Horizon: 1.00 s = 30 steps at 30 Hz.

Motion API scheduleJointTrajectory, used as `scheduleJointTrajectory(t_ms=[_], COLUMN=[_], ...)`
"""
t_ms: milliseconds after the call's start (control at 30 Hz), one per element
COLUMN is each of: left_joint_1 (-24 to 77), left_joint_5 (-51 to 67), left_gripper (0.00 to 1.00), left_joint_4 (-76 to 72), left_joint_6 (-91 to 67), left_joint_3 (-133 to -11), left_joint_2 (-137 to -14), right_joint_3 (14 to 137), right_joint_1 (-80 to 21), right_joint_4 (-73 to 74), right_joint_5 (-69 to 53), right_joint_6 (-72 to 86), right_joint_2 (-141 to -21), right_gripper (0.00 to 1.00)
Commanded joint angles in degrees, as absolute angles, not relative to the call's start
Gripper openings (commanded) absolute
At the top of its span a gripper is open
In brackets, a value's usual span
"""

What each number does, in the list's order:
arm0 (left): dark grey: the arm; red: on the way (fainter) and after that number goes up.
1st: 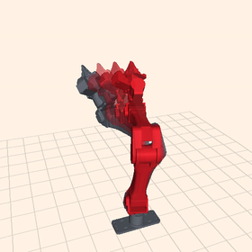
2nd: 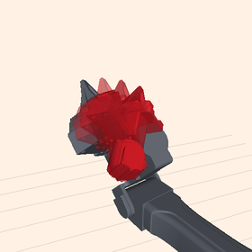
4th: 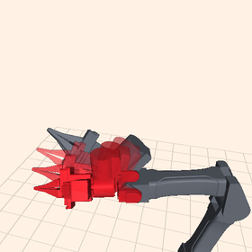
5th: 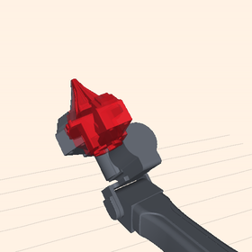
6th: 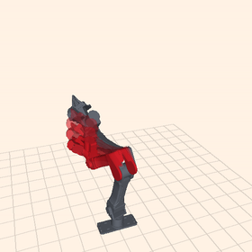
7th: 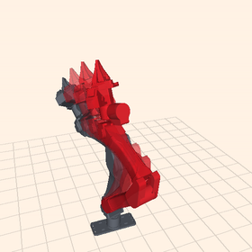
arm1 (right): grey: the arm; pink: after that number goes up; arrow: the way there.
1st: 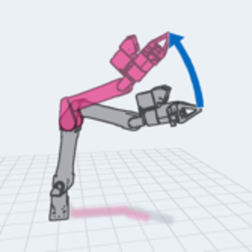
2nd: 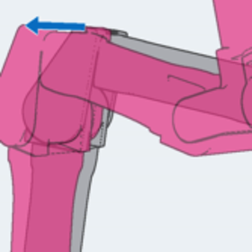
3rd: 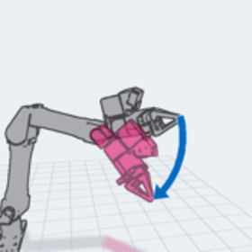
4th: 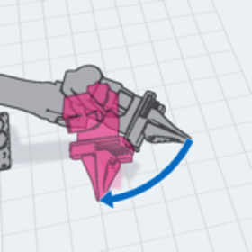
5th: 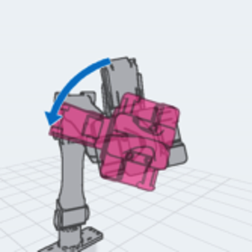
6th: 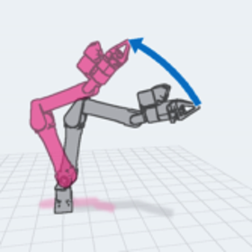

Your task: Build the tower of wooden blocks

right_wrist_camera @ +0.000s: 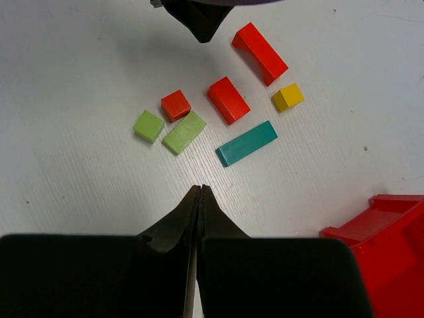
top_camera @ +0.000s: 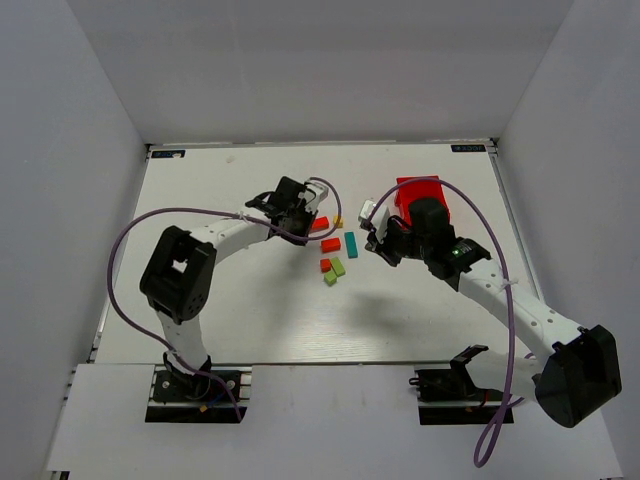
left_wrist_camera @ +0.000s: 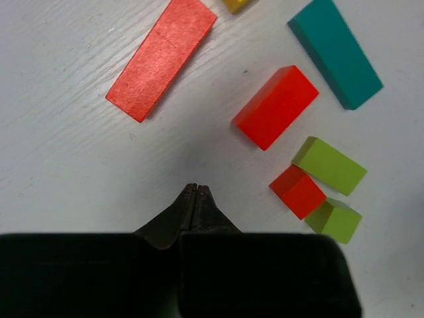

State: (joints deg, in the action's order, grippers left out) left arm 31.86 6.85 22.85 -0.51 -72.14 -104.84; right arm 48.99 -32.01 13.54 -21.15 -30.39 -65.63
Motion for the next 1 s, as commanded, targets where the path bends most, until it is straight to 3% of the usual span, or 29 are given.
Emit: scheduleJointTrajectory(t_ms=[0, 967], left_joint_1=[31.82, 31.82], left_joint_5=[1.94, -2.64], left_gripper=[0.08, 0.06], left_joint_4=[22.85, 22.76], left_joint_6=[-2.72, -4.92], left_joint_3=[-74.18, -82.97], left_joint_2=[-106.61, -116.81], right_joint_3=[50.1, 49.22], right_joint_1=[-32.17, -32.08], right_joint_4=[12.13, 12.22], right_joint_5=[-21.27, -23.03], right_joint_6=[-29.88, -29.97], right_joint_2=[-64.69, -62.23], right_gripper=[0.0, 0.0])
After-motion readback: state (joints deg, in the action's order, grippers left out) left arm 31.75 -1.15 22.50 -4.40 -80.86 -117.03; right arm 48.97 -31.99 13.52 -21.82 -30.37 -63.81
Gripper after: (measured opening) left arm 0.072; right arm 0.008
